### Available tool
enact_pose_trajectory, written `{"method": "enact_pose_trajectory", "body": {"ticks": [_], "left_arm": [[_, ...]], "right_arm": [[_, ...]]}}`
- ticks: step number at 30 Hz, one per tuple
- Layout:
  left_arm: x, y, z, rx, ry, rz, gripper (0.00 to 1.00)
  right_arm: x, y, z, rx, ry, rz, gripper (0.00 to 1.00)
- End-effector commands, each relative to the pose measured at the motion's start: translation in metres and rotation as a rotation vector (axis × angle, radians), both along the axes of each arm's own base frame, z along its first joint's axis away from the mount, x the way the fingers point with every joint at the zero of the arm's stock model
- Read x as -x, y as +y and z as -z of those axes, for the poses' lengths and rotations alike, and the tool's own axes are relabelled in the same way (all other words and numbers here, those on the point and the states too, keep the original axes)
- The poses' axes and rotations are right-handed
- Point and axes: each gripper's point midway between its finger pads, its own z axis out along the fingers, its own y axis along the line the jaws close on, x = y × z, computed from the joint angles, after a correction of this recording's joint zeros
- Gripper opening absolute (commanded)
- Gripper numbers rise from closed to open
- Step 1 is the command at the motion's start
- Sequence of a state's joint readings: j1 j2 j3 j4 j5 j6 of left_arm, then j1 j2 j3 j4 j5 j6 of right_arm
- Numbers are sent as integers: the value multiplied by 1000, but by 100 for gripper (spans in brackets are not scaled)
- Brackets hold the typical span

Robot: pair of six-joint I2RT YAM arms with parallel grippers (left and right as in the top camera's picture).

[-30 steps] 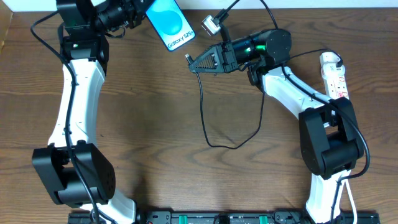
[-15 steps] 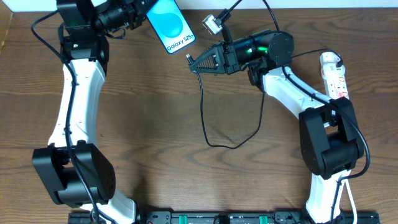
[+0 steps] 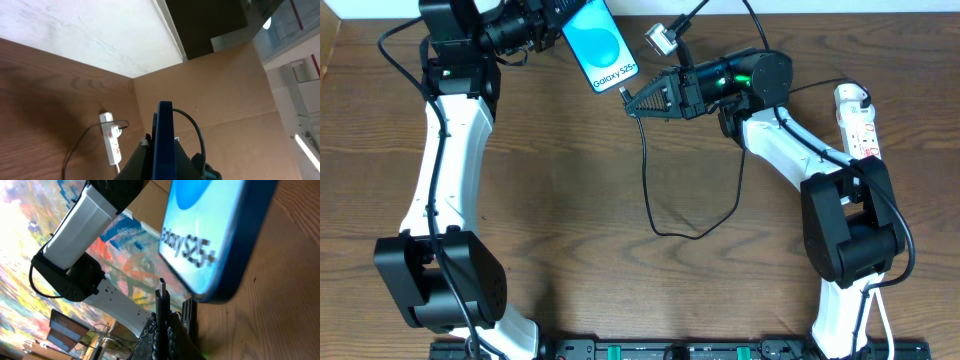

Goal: Plug charger to phone and switch on socket

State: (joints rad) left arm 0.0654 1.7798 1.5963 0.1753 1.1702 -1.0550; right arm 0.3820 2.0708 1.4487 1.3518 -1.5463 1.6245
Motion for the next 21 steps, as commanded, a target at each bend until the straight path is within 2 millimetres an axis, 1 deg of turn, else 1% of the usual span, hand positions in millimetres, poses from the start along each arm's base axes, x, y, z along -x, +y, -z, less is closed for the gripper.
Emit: {"method": "enact_pose_trajectory", "body": {"ticks": [1,6,10,21], "left_arm": [[4,-2,-7,32,37,23,8],[4,-2,-7,39,50,21,8],[4,-2,-7,23,21,22,8],[4,-2,-7,18,12,24,8]], "right_arm": [[1,0,-2,1,-11,-6,1],[1,0,-2,1,-11,-7,1],[2,1,-2,1,-12,-9,1],[2,1,-2,0,-12,-9,1]]}}
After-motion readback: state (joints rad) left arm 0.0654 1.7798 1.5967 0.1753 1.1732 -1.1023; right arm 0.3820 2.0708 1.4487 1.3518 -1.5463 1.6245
